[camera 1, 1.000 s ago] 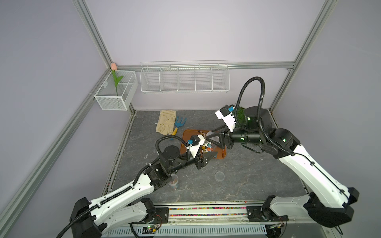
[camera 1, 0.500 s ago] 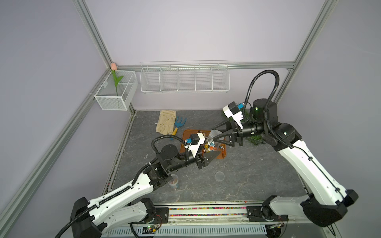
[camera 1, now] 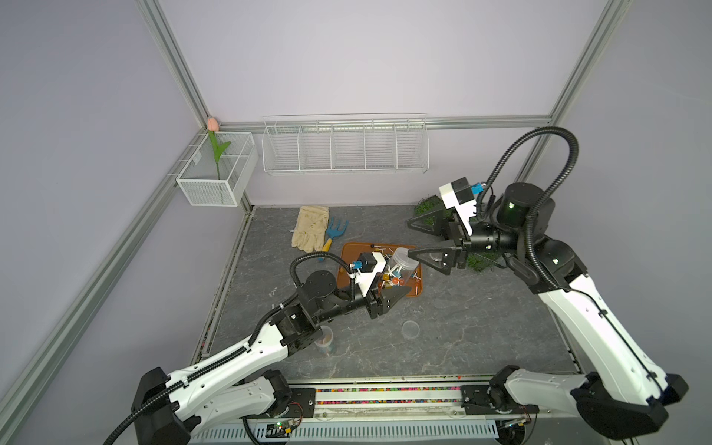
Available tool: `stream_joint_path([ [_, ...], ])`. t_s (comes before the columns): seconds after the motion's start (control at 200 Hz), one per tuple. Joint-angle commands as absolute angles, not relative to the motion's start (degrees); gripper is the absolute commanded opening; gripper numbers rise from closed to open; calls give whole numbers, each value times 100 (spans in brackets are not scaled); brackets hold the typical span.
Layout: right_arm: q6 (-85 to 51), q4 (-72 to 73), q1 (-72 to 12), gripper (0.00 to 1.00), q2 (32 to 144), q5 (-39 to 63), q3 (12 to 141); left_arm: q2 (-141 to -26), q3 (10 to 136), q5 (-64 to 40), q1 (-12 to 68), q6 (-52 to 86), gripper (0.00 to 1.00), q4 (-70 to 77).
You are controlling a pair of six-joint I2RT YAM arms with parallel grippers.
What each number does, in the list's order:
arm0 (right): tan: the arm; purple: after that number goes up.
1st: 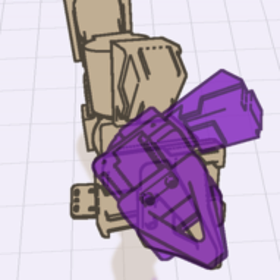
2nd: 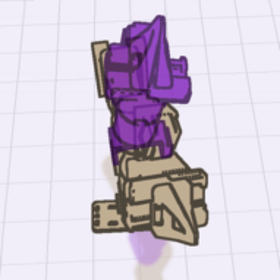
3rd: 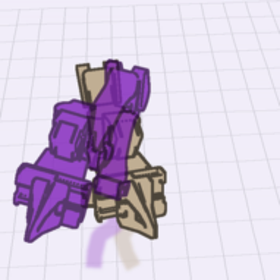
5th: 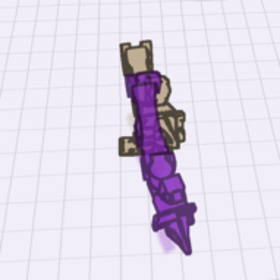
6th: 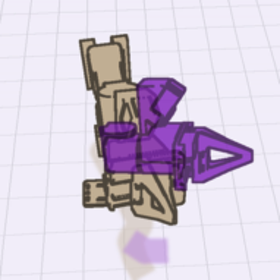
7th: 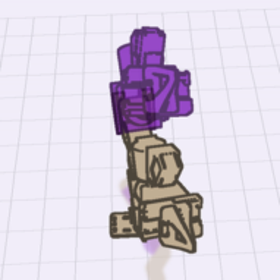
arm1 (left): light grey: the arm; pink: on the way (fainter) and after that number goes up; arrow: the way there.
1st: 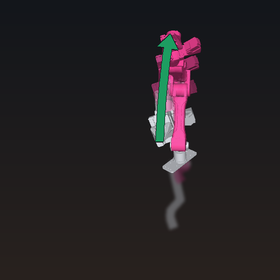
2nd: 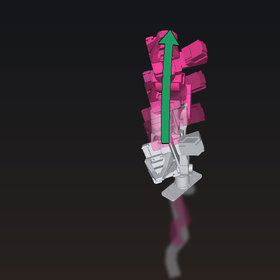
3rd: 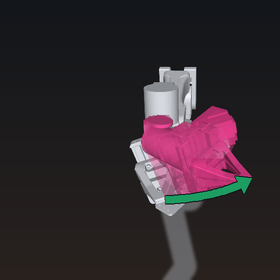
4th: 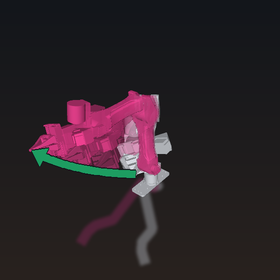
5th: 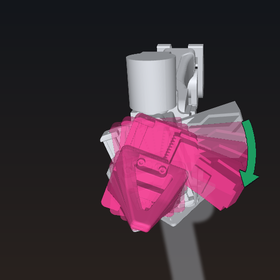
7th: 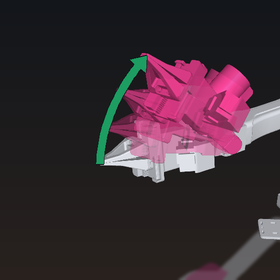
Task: Pour the candies out of the jar
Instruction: Unscrew the lid from the jar.
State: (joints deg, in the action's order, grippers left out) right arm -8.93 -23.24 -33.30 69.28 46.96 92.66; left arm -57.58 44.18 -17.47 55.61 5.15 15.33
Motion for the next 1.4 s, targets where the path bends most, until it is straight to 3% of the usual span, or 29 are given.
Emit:
stream_joint_path([
  [0.0,-1343,-2982,-3475,93,6940,3246,9466,-5659,4320,-1609,5558,502,37,1679],
  [0.12,-1395,-3849,-3899,96,7053,2334,9581,-5621,4273,-1514,5548,503,37,1674],
  [0.335,-1664,-3985,-4290,100,7041,1890,9158,-5582,4263,-1415,5551,470,37,1620],
  [0.57,-1784,-3876,-4371,92,7057,1840,8921,-5563,4228,-1408,5549,483,36,1610],
  [0.67,-1776,-3824,-4412,84,7090,1928,8882,-5562,4227,-1404,5547,482,36,1613],
  [0.83,-1695,-3749,-4434,58,7093,1940,8853,-5550,4236,-1405,5550,492,36,1618],
  [0.99,-1393,-3707,-4425,50,7125,1988,9072,-5537,4263,-1463,5555,494,36,1600],
  [1.145,-558,-3732,-4316,48,7302,2767,9589,-5554,4336,-1601,5555,557,36,1617],
  [1.295,1006,-3610,-4056,56,7237,5167,9724,-5615,4461,-1941,5555,640,37,1621],
  [1.395,1336,-4109,-3997,52,7481,5393,10177,-5668,4576,-2043,5579,633,36,1489],
])
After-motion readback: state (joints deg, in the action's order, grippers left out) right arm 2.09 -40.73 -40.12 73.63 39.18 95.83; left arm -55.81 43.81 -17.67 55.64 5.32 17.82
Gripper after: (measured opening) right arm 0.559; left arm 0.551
